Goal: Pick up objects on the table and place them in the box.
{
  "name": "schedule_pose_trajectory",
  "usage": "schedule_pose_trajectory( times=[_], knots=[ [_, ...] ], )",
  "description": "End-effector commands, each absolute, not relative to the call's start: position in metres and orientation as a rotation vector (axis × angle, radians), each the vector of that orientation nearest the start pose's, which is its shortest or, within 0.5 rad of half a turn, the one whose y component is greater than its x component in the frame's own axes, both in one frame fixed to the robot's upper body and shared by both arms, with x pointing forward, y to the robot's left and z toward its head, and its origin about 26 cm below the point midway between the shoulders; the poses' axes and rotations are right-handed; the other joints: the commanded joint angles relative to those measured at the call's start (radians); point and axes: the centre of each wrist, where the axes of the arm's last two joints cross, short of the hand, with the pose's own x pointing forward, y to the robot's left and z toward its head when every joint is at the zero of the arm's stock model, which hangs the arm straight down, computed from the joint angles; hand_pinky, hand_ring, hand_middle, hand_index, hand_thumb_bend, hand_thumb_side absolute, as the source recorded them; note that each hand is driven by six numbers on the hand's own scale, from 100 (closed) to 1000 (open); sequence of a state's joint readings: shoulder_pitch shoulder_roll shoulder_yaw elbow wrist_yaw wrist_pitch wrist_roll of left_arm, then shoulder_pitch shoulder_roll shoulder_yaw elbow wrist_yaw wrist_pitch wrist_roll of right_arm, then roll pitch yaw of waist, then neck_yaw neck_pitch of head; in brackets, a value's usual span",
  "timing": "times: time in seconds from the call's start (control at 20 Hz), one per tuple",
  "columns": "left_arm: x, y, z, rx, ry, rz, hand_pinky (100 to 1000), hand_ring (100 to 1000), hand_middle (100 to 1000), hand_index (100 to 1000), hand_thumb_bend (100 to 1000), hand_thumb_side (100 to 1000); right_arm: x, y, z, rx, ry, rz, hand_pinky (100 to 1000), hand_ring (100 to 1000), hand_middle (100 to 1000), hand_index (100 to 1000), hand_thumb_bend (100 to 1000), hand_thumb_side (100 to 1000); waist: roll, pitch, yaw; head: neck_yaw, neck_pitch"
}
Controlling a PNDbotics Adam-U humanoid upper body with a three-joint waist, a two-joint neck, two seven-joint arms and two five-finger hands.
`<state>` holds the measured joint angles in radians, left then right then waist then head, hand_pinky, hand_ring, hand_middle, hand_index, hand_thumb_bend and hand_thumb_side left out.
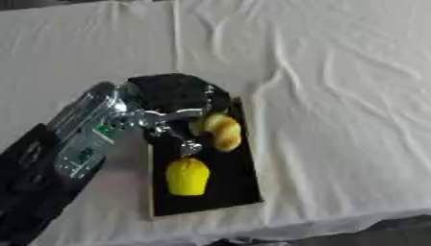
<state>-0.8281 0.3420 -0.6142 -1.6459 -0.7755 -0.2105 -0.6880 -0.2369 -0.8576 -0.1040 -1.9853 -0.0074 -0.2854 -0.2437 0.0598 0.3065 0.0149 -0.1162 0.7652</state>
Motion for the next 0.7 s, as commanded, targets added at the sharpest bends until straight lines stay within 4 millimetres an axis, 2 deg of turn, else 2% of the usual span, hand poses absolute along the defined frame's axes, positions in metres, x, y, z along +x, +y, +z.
schedule_pose_trajectory(
  times=[0.05, 0.2, 0.3, 0.55, 0.65, 0.7],
  knots=[
    [0.348, 0.091, 0.227, -0.636, 1.965, 2.643, 1000, 933, 851, 952, 517, 401, 0.278, -0.352, 0.274, 0.931, 3.339, -0.865, 962, 846, 623, 829, 100, 418, -0.003, -0.018, -0.001, 0.0, 0.005],
    [0.346, 0.094, 0.233, -0.649, 1.983, 2.598, 1000, 941, 856, 950, 584, 472, 0.278, -0.353, 0.273, 0.934, 3.341, -0.862, 962, 846, 623, 829, 100, 421, -0.002, -0.019, 0.0, -0.001, 0.005],
    [0.344, 0.096, 0.238, -0.647, 2.019, 2.554, 992, 930, 848, 944, 552, 472, 0.278, -0.353, 0.273, 0.936, 3.342, -0.861, 962, 846, 623, 829, 100, 421, -0.002, -0.02, 0.0, -0.001, 0.005],
    [0.33, 0.102, 0.267, -0.63, 2.216, 2.335, 926, 876, 810, 923, 271, 378, 0.278, -0.354, 0.273, 0.943, 3.344, -0.852, 962, 847, 623, 829, 100, 414, -0.004, -0.023, 0.002, -0.002, 0.005],
    [0.322, 0.112, 0.282, -0.634, 2.337, 2.204, 880, 832, 774, 911, 100, 270, 0.277, -0.354, 0.272, 0.945, 3.344, -0.848, 962, 847, 624, 829, 100, 410, -0.005, -0.024, 0.004, -0.004, 0.005],
    [0.317, 0.121, 0.289, -0.625, 2.431, 2.104, 874, 823, 764, 903, 100, 245, 0.277, -0.354, 0.272, 0.946, 3.343, -0.845, 962, 847, 624, 829, 100, 410, -0.005, -0.024, 0.005, -0.003, 0.005]
  ],
)
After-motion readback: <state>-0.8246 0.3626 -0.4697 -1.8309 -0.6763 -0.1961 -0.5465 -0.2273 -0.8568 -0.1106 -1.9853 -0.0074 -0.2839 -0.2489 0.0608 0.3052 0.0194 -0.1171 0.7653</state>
